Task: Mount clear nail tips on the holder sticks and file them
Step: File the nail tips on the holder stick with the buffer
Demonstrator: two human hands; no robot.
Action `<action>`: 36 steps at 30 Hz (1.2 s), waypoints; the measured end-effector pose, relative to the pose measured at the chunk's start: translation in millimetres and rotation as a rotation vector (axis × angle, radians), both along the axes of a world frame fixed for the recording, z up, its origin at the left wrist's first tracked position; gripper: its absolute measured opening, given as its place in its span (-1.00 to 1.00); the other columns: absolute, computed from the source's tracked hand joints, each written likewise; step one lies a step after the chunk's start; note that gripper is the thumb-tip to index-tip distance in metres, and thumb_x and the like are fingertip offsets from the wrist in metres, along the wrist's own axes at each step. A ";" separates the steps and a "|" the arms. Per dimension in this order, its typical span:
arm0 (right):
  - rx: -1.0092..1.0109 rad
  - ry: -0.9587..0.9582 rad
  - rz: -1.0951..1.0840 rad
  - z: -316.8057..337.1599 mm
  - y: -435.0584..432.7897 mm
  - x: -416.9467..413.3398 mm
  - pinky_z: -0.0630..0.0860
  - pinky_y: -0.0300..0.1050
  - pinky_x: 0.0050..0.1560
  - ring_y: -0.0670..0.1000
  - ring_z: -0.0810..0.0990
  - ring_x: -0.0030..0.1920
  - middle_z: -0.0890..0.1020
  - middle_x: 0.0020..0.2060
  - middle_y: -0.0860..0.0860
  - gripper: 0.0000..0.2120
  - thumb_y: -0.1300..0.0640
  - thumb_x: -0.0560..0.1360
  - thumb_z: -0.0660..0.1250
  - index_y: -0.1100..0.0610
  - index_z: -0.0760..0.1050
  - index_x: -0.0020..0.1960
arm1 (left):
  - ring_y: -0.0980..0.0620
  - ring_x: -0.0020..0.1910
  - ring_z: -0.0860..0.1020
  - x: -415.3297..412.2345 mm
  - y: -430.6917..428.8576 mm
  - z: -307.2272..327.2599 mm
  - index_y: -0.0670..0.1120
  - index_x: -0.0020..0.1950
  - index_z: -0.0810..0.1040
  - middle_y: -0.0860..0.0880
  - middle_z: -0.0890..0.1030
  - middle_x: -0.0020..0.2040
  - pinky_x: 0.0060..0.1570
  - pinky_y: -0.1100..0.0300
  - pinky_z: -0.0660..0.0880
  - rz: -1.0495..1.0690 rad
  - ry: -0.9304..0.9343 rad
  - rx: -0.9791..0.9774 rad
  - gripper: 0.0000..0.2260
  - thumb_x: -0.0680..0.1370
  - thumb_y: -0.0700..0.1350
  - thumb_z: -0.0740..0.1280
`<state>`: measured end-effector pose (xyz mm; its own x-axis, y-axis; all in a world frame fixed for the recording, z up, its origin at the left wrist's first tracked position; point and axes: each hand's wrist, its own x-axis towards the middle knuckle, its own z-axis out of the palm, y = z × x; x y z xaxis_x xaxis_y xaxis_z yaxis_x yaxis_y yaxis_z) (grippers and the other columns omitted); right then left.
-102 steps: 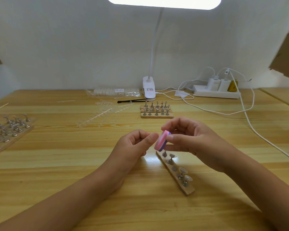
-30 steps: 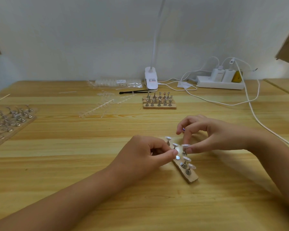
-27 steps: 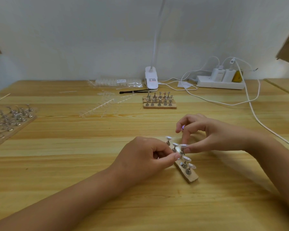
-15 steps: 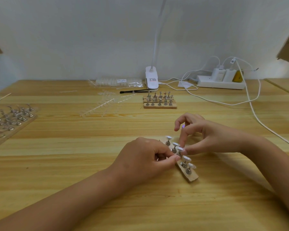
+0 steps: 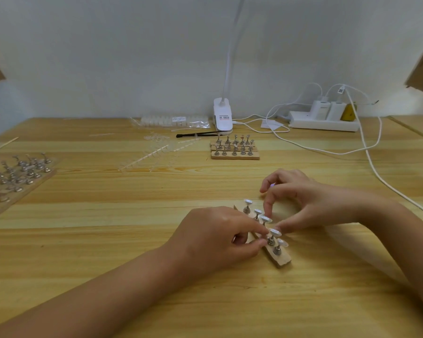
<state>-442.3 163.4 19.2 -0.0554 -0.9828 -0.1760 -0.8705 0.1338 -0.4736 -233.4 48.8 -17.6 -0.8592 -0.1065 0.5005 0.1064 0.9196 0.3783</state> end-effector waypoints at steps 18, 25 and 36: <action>0.004 0.098 0.000 -2.5 0.0 2.3 0.04 -0.14 0.36 -0.40 0.02 0.31 0.23 0.13 -0.50 -0.73 -0.23 0.34 0.48 -0.30 0.48 -0.03 | 0.12 -0.41 0.48 -5.8 10.8 -1.3 -0.02 -0.22 0.63 0.11 0.53 -0.40 -0.46 0.18 0.46 0.010 0.133 -0.204 -0.89 0.48 -0.03 0.46; -0.112 -0.017 -0.012 4.7 0.0 8.6 0.21 -0.23 0.33 -0.32 0.18 0.34 0.36 0.17 -0.44 -0.82 -0.12 0.39 0.48 -0.32 0.54 -0.07 | 0.18 -0.40 0.38 -0.3 2.8 3.6 0.06 -0.17 0.56 0.15 0.43 -0.40 -0.35 0.19 0.41 -0.003 0.048 0.520 -0.91 0.45 0.02 0.44; -0.421 -0.396 0.025 13.2 -2.2 37.3 0.38 0.28 0.31 -0.06 0.40 0.40 0.51 0.28 -0.17 -0.86 -0.10 0.43 0.39 -0.18 0.60 -0.01 | 0.23 -0.31 0.52 -5.0 -11.5 13.8 0.06 -0.19 0.65 0.13 0.58 -0.32 -0.24 0.42 0.43 -0.112 -0.033 1.139 -0.93 0.42 -0.05 0.52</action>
